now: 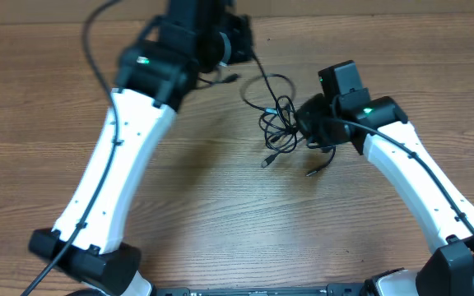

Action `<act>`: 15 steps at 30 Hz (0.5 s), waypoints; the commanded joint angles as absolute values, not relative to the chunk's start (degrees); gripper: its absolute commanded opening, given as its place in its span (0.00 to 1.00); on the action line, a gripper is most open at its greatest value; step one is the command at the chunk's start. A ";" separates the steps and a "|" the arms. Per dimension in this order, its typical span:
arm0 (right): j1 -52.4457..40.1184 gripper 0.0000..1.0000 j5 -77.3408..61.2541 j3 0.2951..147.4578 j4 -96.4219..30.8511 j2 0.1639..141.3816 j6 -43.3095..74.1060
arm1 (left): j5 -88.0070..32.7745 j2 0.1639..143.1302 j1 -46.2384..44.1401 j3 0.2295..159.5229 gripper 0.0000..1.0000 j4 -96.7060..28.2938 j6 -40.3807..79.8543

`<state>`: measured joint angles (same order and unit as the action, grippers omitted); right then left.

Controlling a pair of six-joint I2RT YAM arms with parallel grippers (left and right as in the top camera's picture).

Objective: Untangle cables

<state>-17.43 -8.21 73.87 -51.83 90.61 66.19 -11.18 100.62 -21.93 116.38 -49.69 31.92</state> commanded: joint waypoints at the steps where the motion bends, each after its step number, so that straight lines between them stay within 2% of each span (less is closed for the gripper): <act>1: -12.86 0.04 5.93 74.22 -57.34 91.15 65.95 | -4.34 93.65 -14.76 121.49 0.04 -47.86 29.98; 10: 0.71 0.04 11.09 74.22 -60.20 91.15 57.95 | -4.05 88.53 -0.62 122.37 0.04 -48.31 30.06; 15: 6.70 0.04 8.05 74.24 -60.10 91.15 55.31 | -5.50 88.07 1.37 122.37 0.04 -49.89 31.00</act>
